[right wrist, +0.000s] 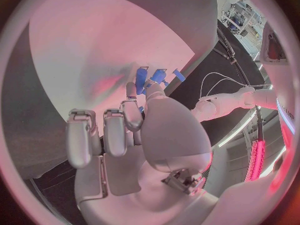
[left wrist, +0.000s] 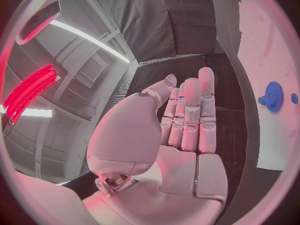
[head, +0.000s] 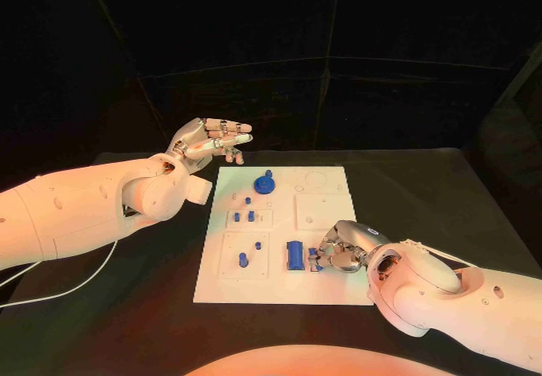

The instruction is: Assemble the parts on the task board

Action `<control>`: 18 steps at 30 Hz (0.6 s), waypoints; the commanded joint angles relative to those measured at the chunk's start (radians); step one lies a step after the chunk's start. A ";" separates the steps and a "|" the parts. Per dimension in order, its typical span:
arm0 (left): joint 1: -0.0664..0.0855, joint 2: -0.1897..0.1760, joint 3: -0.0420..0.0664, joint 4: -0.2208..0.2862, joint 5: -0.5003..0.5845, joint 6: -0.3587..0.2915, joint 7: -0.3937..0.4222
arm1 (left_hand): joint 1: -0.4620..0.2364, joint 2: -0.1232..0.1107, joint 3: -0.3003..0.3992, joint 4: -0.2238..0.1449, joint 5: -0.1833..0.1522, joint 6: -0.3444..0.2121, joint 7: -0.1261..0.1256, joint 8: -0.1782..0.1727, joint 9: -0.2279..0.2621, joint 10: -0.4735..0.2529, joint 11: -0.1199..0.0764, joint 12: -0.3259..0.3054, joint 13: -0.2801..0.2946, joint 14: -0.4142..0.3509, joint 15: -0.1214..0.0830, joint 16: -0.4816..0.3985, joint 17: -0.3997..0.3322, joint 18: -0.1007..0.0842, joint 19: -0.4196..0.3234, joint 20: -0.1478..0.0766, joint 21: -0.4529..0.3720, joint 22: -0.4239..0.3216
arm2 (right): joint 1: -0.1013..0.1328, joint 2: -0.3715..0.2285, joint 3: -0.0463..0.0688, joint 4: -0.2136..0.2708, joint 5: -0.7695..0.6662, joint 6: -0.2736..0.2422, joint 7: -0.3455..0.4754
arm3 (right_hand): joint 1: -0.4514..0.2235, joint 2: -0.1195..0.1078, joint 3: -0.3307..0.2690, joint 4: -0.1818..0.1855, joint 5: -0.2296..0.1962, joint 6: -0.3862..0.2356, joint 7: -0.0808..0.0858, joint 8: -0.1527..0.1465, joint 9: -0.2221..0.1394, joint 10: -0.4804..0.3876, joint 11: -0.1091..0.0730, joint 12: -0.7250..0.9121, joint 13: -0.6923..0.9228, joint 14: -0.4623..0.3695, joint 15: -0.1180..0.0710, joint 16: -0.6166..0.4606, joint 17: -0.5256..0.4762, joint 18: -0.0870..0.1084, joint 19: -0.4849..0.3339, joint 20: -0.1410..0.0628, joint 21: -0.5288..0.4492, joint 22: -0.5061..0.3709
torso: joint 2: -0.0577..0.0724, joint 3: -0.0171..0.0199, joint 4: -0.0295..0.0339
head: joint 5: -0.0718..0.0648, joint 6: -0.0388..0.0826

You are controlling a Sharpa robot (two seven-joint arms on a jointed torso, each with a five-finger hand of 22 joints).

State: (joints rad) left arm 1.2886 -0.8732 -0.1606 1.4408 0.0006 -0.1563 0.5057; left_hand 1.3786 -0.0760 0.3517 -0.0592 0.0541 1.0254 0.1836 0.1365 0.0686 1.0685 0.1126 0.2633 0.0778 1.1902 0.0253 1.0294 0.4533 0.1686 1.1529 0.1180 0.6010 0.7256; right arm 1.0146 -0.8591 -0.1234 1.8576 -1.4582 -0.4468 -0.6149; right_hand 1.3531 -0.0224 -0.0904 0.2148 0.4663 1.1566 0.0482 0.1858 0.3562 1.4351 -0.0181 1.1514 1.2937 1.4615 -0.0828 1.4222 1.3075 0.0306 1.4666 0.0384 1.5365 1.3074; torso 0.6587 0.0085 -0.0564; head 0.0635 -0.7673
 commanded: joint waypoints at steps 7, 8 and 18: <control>0.002 0.000 0.001 0.002 0.003 0.016 0.008 | -0.003 0.010 -0.006 0.001 0.002 -0.007 0.001 0.006 0.001 -0.007 0.000 0.006 -0.001 -0.010 0.000 0.005 -0.001 0.014 0.002 0.006 -0.004 -0.001 | 0.002 0.006 0.000 -0.006 -0.009 0.024 -0.002 | -0.053 -0.004 -0.026 0.041 -0.034 0.025 -0.006 0.017 0.020 0.020 -0.012 0.015 0.010 0.070 -0.007 0.004 0.051 -0.020 0.078 -0.012 0.007 0.234 | -0.001 -0.0002 -0.0007 | 0.001 -0.001; 0.002 0.000 0.001 0.002 0.003 0.017 0.008 | -0.005 0.010 -0.008 0.002 0.002 -0.007 0.001 0.007 0.001 -0.008 0.000 0.008 -0.002 -0.010 0.000 0.005 -0.001 0.014 0.002 0.006 -0.005 -0.001 | 0.002 0.006 0.000 -0.006 -0.011 0.025 -0.002 | -0.054 -0.004 -0.027 0.042 -0.035 0.025 -0.006 0.018 0.020 0.021 -0.013 0.016 0.011 0.070 -0.007 0.004 0.051 -0.020 0.078 -0.012 0.007 0.233 | -0.001 -0.0002 -0.0009 | 0.001 -0.001; 0.002 0.000 0.001 0.001 0.003 0.016 0.007 | -0.005 0.010 -0.008 0.002 0.002 -0.008 0.001 0.007 0.001 -0.008 0.000 0.008 -0.002 -0.010 0.000 0.005 -0.001 0.014 0.002 0.006 -0.005 -0.001 | 0.002 0.007 0.000 -0.013 -0.045 0.023 -0.005 | -0.077 -0.001 -0.058 0.065 -0.148 0.022 -0.006 0.030 0.038 0.019 -0.012 0.012 0.011 0.068 -0.007 -0.002 0.045 -0.019 0.076 -0.014 0.004 0.231 | -0.001 -0.0001 0.0007 | -0.001 0.000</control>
State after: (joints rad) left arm 1.2887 -0.8728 -0.1605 1.4404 0.0006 -0.1521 0.5055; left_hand 1.3747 -0.0721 0.3489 -0.0564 0.0541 1.0254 0.1836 0.1365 0.0686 1.0685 0.1126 0.2678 0.0779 1.1865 0.0289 1.0294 0.4534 0.1686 1.1529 0.1181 0.6010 0.7257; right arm 1.0148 -0.8527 -0.1233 1.8439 -1.4769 -0.4305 -0.6183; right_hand 1.2847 -0.0246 -0.1447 0.2771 0.3328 1.1765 0.0407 0.2093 0.3927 1.4472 -0.0305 1.1662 1.3044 1.4650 -0.0863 1.4222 1.3074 0.0306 1.4671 0.0317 1.5365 1.3073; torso 0.6578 0.0081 -0.0568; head 0.0631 -0.7668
